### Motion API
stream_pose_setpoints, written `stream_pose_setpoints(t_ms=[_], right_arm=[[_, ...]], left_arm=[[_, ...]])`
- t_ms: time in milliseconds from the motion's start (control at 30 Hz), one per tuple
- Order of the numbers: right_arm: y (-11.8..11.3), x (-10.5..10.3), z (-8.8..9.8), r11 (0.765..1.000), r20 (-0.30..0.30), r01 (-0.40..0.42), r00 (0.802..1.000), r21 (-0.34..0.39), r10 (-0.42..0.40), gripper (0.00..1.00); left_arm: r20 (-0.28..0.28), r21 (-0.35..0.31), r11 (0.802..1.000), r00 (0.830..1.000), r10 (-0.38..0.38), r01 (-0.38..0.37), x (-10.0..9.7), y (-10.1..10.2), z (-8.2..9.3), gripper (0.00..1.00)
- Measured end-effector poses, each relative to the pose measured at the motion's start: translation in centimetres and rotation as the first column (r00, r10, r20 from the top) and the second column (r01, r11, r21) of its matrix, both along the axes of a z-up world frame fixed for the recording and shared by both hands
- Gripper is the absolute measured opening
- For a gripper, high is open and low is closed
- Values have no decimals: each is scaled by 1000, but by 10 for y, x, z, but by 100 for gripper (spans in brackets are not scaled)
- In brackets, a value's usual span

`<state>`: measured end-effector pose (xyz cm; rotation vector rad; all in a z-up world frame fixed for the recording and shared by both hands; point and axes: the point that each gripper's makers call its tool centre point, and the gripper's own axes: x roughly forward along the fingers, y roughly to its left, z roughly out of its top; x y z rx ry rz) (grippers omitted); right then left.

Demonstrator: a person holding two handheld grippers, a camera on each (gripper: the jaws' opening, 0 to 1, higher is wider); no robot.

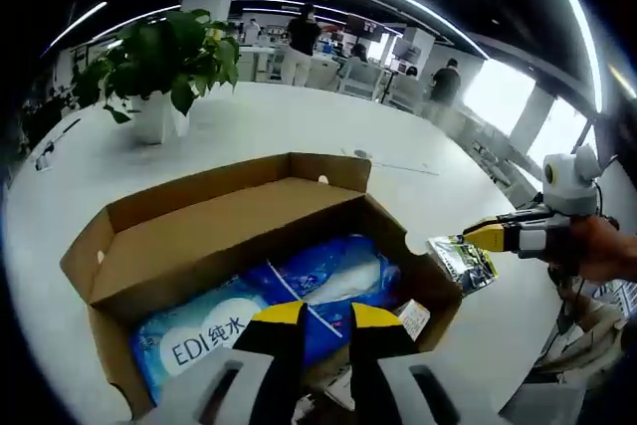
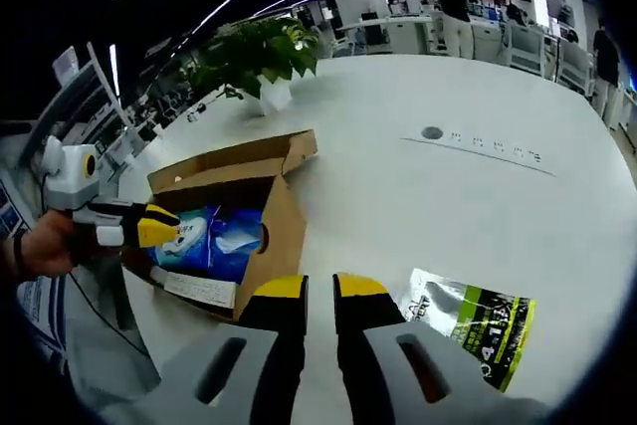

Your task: Operate the shoe box by opening the lid, removing the specified soft item, and placing it in the target area until the item is outside and the box remains undamaged.

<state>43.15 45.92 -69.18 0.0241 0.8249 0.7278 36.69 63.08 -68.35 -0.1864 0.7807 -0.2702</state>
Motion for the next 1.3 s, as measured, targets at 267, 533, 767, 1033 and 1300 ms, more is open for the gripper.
stream_pose_setpoints(t_ms=[267,533,767,1033,1300], right_arm=[[45,-4,-3,997,0,-77,997,1,77,8],[68,-7,-5,995,-13,-103,995,11,103,7],[84,-6,-5,992,-11,-128,992,7,128,7],[105,-7,-8,987,-22,-157,987,17,157,8],[134,-10,-16,980,-38,-196,980,23,196,8]], left_arm=[[-14,-3,997,996,83,-83,-19,44,-6,16],[-23,-9,991,991,135,-135,-31,69,-10,16],[-23,-16,988,988,152,-153,-32,78,-10,16],[-17,-23,985,985,170,-170,-36,88,-8,16],[-12,-24,982,982,189,-190,-48,103,-8,16]])
